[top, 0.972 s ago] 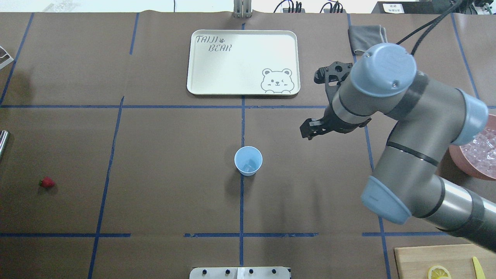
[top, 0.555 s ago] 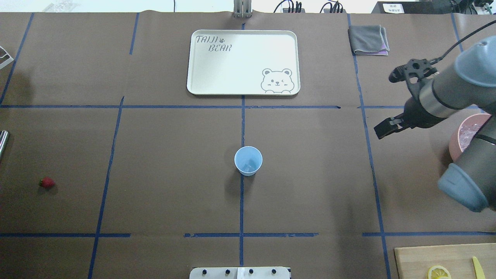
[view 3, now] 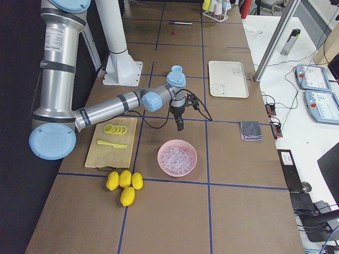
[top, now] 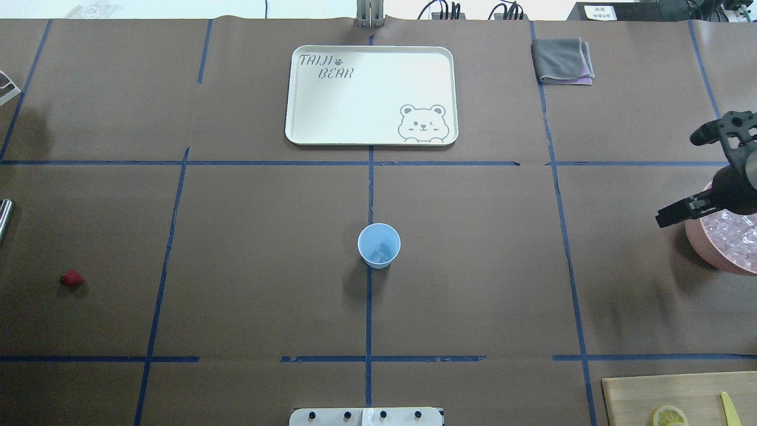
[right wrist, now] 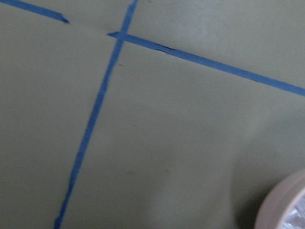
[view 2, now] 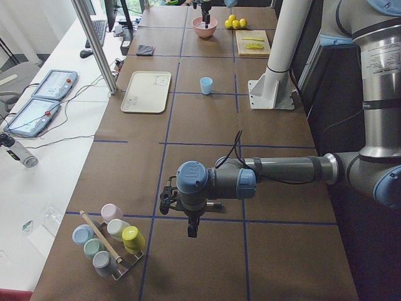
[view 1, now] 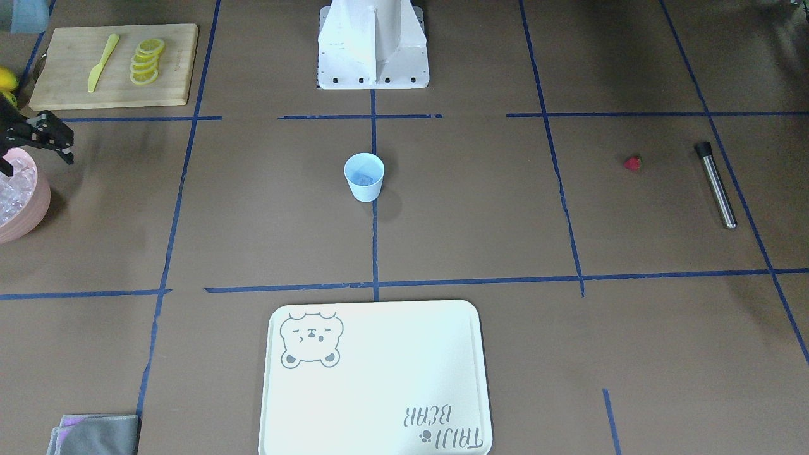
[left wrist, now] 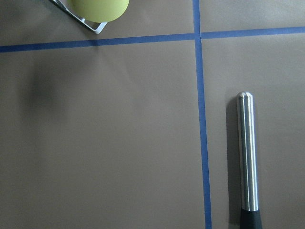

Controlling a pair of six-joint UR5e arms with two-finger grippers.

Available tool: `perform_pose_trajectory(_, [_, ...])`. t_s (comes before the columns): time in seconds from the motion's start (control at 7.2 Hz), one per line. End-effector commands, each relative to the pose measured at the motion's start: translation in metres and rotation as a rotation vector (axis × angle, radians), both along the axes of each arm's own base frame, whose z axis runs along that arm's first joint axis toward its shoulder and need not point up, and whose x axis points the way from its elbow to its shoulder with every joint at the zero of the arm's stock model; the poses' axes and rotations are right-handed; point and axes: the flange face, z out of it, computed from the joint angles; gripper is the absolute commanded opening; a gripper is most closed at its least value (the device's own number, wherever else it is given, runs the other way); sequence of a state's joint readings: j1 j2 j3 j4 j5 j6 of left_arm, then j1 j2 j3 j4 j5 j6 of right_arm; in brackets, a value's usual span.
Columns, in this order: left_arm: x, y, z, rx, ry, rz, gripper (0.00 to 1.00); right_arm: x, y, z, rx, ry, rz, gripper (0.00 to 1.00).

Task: Mash ice and strawberries in cup
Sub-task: 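Move the right gripper back over the pink bowl, then lower the right gripper and grasp another ice cube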

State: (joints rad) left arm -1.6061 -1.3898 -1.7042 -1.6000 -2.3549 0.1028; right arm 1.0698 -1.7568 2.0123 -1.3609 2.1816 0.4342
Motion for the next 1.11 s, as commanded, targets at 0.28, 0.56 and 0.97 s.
perform_pose_trajectory(0.28, [0.0, 0.0, -0.001, 0.005, 0.003, 0.0, 1.0, 0.05, 0.019, 0.095, -0.071, -0.009, 0.055, 0.97])
perform_pose_trajectory(0.56, [0.0, 0.0, -0.001, 0.005, 0.003, 0.0, 1.0, 0.051, 0.018, 0.104, -0.086, -0.006, 0.11, 0.96])
perform_pose_trajectory(0.97, [0.0, 0.0, -0.001, 0.005, 0.003, 0.0, 1.0, 0.052, 0.014, 0.139, -0.083, 0.026, 0.125, 0.92])
